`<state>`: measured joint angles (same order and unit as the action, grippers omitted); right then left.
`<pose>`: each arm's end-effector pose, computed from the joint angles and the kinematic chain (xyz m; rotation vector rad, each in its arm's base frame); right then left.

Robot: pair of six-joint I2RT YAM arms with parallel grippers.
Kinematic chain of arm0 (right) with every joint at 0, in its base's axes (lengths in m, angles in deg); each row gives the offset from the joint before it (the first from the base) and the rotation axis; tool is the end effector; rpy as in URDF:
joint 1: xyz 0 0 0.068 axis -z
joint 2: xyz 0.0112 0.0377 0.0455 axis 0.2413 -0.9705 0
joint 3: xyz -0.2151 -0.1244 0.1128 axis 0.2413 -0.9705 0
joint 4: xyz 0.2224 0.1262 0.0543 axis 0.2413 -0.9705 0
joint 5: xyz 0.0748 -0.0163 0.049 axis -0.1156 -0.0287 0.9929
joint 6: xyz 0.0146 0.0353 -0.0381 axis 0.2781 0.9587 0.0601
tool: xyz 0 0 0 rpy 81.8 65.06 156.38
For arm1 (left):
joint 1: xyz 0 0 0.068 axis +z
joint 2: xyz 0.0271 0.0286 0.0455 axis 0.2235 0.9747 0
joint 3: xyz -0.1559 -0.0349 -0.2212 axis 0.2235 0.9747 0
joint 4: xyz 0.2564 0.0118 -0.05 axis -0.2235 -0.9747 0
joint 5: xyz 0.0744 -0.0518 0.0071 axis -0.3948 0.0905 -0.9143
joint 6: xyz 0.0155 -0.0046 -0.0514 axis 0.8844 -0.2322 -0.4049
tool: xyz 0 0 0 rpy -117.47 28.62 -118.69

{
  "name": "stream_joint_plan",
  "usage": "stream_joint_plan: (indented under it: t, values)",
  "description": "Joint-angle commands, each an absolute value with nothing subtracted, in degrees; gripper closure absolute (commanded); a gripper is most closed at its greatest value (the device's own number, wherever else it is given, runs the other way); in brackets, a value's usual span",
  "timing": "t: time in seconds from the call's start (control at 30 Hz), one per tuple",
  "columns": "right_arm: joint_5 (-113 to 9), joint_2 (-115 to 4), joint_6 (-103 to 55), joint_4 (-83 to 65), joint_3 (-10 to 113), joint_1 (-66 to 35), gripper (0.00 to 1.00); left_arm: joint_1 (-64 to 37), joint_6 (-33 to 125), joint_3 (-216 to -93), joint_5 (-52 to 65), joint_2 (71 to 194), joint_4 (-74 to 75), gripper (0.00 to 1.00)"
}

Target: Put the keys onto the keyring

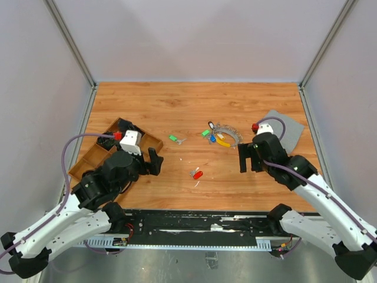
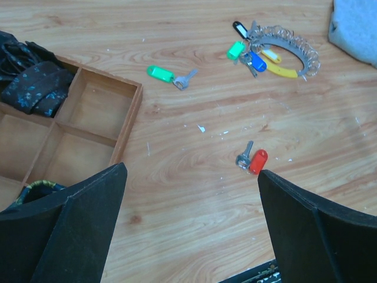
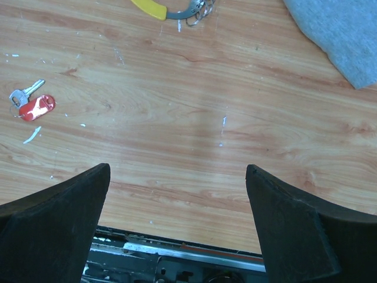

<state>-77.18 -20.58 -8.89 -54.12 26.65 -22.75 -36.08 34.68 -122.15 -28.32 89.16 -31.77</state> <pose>0.1318 0.0849 0.3119 -0.1377 2.2533 0.1963 0.0967 -0.0869 0.3064 0.1361 1.9366 -0.3827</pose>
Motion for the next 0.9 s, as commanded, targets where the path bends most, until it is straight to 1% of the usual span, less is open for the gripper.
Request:
stream_joint_plan:
  t: [0.0,0.1,0.17,0.2,0.37,0.5,0.67,0.77,0.87]
  values:
    - [-77.3,-26.3,-6.1,-57.7,32.8,-22.4,0.02,-36.3,36.2,-121.6,-25.7,91.3,-29.7,0.00]
    - [-76.5,-30.6,-6.4,-57.7,36.0,-21.8,0.01,-36.3,36.5,-121.6,-24.1,92.8,-29.4,0.00]
    - [-74.9,-33.1,-6.7,-57.6,37.8,-20.2,0.00,-36.3,36.8,-121.6,-23.0,93.4,-29.1,0.00]
    - [-73.7,-34.2,-7.0,-57.2,38.2,-18.9,0.01,-36.3,36.9,-121.6,-22.5,93.4,-29.0,0.00]
    - [-62.6,-38.5,-9.9,-51.6,37.5,-7.7,0.08,-36.3,37.8,-121.2,-19.9,93.1,-27.9,0.00]
    - [-58.7,-42.3,-11.7,-47.1,36.1,-1.1,0.11,-36.3,37.7,-121.0,-20.4,92.8,-27.4,0.01]
    - [-60.0,-48.8,-13.1,-42.5,35.6,1.7,0.19,-36.3,37.4,-121.1,-20.5,94.6,-27.4,0.01]
    - [-58.9,-55.0,-13.9,-40.3,37.0,3.2,0.27,-36.3,37.3,-121.1,-20.3,95.1,-27.4,0.02]
    - [-55.1,-60.6,-14.3,-39.2,39.5,3.8,0.34,-36.3,37.5,-121.1,-20.1,95.2,-27.2,0.03]
